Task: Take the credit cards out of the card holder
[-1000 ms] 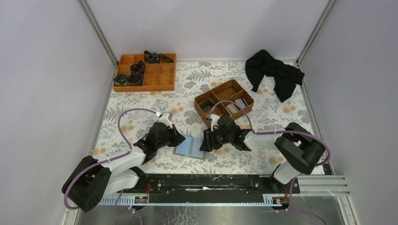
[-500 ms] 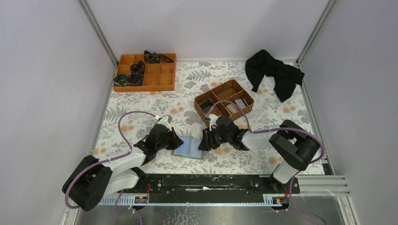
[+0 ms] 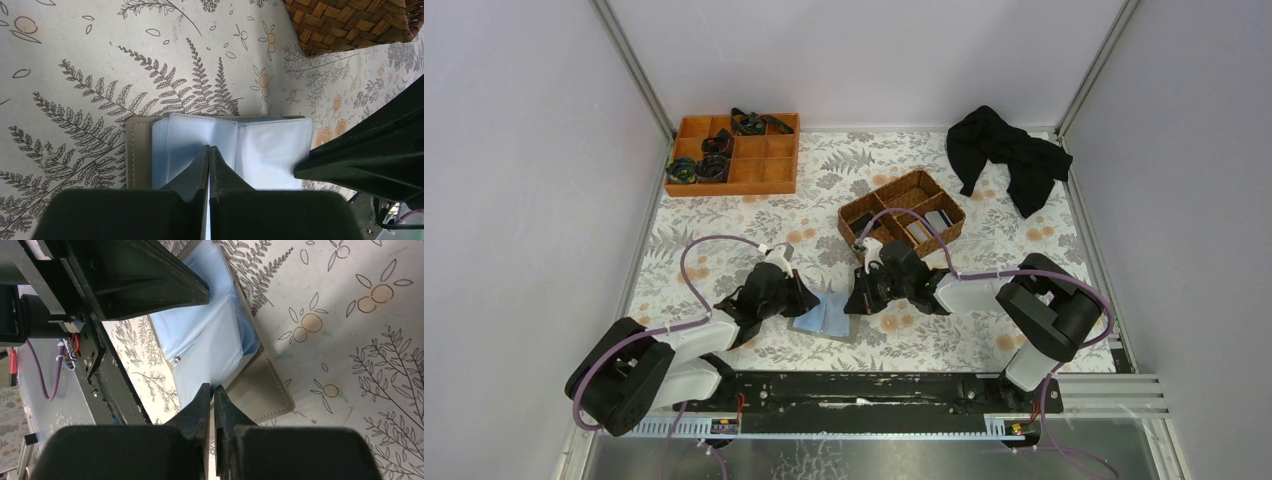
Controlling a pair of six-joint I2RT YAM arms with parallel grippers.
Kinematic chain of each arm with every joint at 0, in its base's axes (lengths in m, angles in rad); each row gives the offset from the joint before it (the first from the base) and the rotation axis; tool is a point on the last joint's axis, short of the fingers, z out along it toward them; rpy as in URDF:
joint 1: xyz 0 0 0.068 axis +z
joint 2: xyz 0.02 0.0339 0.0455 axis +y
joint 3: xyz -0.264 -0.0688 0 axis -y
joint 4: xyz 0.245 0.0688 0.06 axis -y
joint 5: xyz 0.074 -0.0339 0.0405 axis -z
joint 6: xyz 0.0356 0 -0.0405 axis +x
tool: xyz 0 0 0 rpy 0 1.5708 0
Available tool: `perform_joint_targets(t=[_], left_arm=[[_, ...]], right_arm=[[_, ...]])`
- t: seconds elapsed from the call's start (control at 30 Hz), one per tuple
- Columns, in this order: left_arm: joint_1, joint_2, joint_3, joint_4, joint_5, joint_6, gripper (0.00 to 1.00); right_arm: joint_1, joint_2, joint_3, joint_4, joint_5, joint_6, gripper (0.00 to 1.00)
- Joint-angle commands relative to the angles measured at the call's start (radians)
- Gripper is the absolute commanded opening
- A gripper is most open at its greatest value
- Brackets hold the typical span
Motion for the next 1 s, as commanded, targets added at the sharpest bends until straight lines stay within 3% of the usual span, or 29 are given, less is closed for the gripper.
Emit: perform_joint_targets(t=[0.0, 0.37, 0.7, 0.97], left_arm=[[-0.005, 0.015, -0.018, -0.071, 0.003, 0.012, 0.00], [-0.004, -0.083, 0.001, -0.112, 0.004, 0.008, 0.00], [-0.004, -0.208, 0.041, -0.213, 0.003, 0.010, 0.05], [-0.004, -0.235, 0.025, -0.238, 0.020, 0.007, 0.04]], right_arm=[[0.010, -0.031, 0.066, 0.020, -0.056, -0.015, 0.01], [0.018, -0.032, 0.126, 0.025, -0.099, -0.006, 0.00], [0.007, -0.075, 0.237, -0.289, 0.099, -0.199, 0.00], [-0.019, -0.003, 0.268, -0.300, 0.061, -0.204, 0.00]])
